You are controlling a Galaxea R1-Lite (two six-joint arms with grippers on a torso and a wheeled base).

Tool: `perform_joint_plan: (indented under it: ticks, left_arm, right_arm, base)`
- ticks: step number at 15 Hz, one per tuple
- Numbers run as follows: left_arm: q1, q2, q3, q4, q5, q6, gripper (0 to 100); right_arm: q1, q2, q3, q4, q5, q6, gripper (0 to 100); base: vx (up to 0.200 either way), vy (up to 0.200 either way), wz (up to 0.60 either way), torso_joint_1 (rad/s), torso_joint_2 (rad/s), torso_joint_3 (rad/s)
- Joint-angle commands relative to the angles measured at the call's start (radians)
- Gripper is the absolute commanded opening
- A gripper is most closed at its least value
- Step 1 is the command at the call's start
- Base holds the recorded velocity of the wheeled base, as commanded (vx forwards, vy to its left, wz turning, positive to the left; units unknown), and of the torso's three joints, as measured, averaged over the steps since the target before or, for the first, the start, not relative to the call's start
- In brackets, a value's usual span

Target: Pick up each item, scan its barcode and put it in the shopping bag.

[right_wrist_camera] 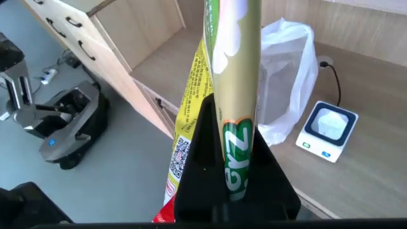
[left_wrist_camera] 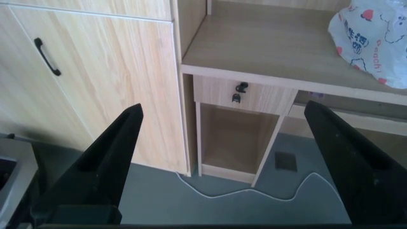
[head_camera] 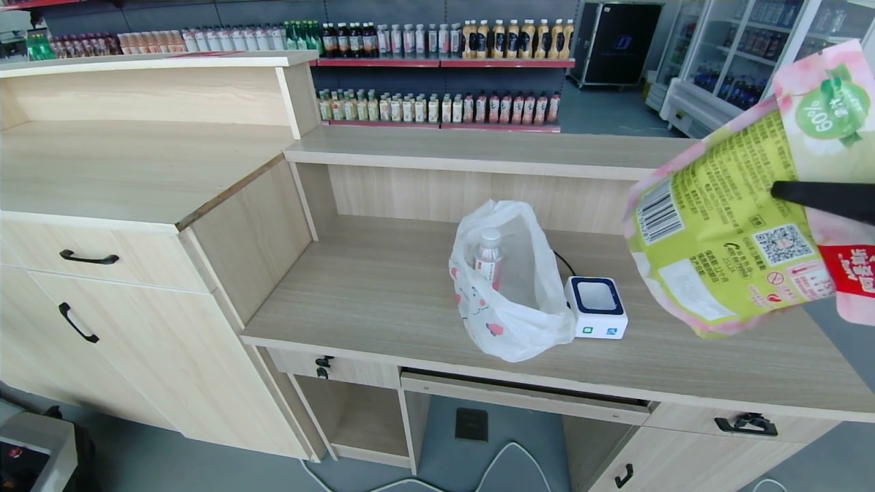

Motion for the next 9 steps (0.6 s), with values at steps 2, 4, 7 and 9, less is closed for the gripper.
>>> perform_joint_plan:
  ticks: [2,4,7,9]
  left_arm:
    - [0.000,0.000,0.000,0.000,0.000,-0.001,100]
    - [0.000,0.000,0.000,0.000,0.000,-0.001,100]
    - [0.000,0.000,0.000,0.000,0.000,-0.001,100]
    - [0.000,0.000,0.000,0.000,0.000,-0.001,100]
  right_arm:
    - [0.081,-0.130,0.006,0.072,-0.001,0.024,0]
    - [0.155,-0.215,0.012,0.092,0.004,0.029,0]
    - [0.299,-0.302,0.009,0.182,-0.002,0.036,0]
    - [0.331,-0.317,-0.011,0.184,-0.032,0.059,0]
  base:
    - [0.000,0.000,0.00,0.000,0.00,0.000]
    - [0.000,0.000,0.00,0.000,0.00,0.000]
    - [0.000,0.000,0.00,0.000,0.00,0.000]
    - [0.000,0.000,0.00,0.000,0.00,0.000]
